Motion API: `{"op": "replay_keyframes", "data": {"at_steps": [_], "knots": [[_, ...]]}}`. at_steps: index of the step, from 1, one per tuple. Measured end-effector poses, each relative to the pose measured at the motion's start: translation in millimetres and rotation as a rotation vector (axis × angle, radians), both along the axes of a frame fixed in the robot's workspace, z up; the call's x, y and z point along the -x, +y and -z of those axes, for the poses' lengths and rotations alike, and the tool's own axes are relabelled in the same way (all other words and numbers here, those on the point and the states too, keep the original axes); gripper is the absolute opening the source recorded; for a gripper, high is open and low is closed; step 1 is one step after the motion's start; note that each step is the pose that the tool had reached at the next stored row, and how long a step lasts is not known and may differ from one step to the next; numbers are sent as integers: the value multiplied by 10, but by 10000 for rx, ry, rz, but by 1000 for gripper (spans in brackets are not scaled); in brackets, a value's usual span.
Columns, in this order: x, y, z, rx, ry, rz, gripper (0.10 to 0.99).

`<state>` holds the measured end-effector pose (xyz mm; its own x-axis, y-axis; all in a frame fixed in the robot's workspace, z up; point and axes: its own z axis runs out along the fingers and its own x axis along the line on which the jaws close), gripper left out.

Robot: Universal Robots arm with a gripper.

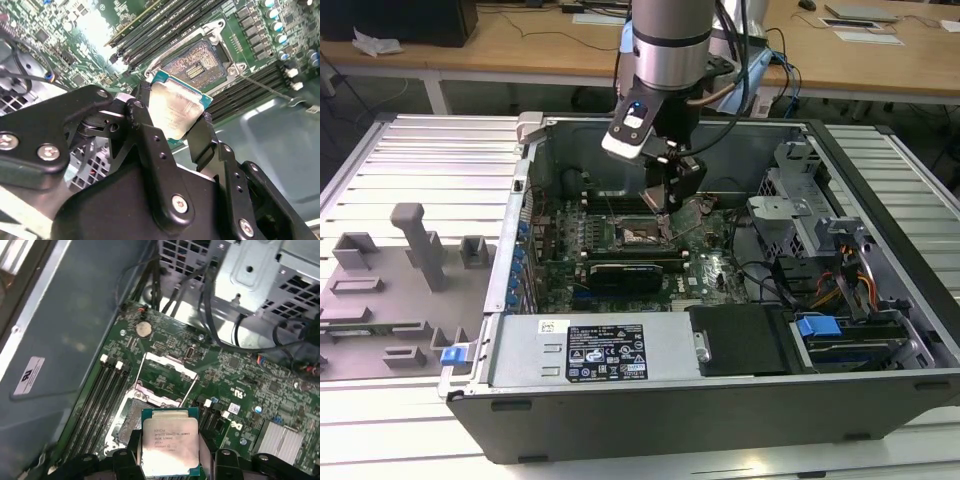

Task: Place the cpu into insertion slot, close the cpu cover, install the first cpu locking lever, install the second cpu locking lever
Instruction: 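Place the cpu into insertion slot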

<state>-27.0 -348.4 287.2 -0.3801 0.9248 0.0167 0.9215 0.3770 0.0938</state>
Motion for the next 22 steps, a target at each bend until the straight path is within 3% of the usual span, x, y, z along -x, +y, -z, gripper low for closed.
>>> {"op": "replay_keyframes", "data": {"at_steps": [2,8,13,17,22], "knots": [[0,0,6,-1,0,326,541],[0,0,81,-1,0,2029,541],[0,0,130,-1,-1,3000,541],[22,11,201,2,1,3417,541],[83,40,316,9,32,3510,541]]}}
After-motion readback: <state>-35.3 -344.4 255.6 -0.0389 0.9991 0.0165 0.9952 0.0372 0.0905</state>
